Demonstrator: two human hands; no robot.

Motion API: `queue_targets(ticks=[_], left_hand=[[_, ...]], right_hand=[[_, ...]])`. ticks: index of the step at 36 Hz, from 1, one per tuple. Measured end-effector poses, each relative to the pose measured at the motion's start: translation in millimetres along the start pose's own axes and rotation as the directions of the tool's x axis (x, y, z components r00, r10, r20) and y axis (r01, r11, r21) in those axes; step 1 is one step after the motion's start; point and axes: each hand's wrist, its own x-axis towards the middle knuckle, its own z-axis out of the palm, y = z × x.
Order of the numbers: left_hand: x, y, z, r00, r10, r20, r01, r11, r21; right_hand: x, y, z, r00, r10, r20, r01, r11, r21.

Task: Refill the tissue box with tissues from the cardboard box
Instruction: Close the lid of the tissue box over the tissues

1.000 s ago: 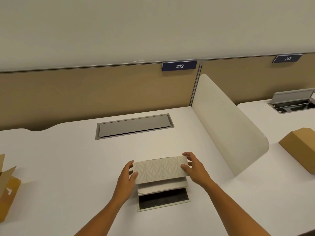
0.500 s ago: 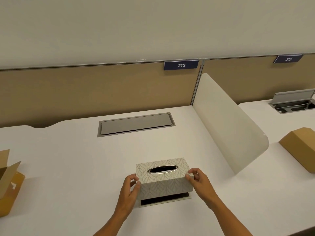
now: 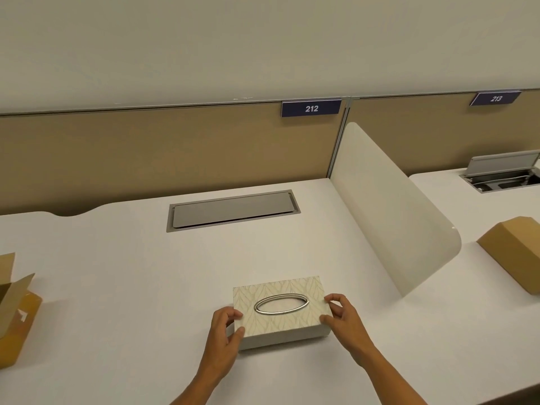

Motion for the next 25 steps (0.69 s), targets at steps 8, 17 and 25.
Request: queue_targets(ticks=[8, 17, 25], left_hand=[[0, -2, -3, 1.0, 0.008, 0.023, -0.008, 1.0, 0.024], [4, -1, -5, 0.998, 0.003, 0.056, -0.004, 1.0, 0.021], [17, -3, -12, 0.996, -0.088, 0.033, 0.086, 0.995, 0.055]], right_hand=[[4, 4, 4, 1.0, 0.022, 0.005, -0.021, 1.0, -0.018], [11, 5, 5, 0.999, 0.028, 0.026, -0.027, 1.0, -0.016], [18, -8, 11, 0.993, -0.09, 0.075, 0.109, 0.941, -0.321]])
